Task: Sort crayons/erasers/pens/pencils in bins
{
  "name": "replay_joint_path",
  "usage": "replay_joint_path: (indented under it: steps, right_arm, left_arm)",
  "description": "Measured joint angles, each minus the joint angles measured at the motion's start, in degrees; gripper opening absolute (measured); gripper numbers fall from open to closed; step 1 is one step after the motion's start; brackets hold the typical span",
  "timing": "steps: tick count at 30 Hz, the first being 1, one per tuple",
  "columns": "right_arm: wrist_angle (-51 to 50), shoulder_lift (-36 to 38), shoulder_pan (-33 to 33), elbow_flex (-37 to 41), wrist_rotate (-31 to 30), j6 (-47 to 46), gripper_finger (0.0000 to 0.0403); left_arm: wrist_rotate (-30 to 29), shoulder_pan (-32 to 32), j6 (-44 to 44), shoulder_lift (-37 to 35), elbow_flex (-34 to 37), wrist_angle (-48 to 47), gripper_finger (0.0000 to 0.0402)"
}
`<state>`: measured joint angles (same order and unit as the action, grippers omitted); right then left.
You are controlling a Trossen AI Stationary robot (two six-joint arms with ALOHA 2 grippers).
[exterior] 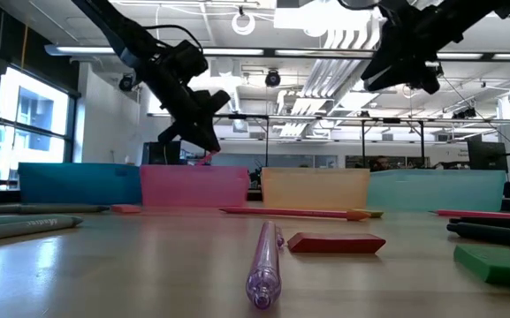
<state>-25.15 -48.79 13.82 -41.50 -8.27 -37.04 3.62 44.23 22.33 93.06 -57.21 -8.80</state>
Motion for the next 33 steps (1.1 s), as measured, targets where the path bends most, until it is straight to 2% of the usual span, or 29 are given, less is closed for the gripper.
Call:
replay_joint_path:
  steps: [10, 15, 19, 22, 28, 33]
  right_arm:
    - [-0.59, -4.47, -8.43, -3.31, -4.30, 0.48, 0.0119]
    - [-0.92, -7.78, -11.58, -7.26, -6.63, 7.12, 0.0119]
    - [-5.16, -11.60, -12.50, -12.08, -6.78, 13.39, 0.0119]
    - [-10.81, -14.67, -12.50, -15.53, -6.75, 14.58, 0.0119]
    - [-19.78, -19.55, -12.48, -19.29, -4.87, 13.06, 0.0119]
    - [-22.45, -22.57, -12.48, -18.82, -0.80, 4.78, 0.0119]
  left_arm:
    - [-1.88, 0.02, 0.02, 0.00, 0.00, 0.03, 0.0109]
    - [-0.16, 0.84, -0.10, 0.00, -1.49, -1.25, 0.0133]
    - [2.51, 1.70, -4.11, -0.13, -5.84, -6.19, 0.0137]
    - [2.63, 1.95, -7.91, -1.04, -10.50, -12.82, 0.0134]
    - [0.42, 1.88, -14.81, -4.05, -18.10, -27.38, 0.0124]
    - [0.24, 0.93, -15.48, -8.45, -18.61, -34.06, 0.0118]
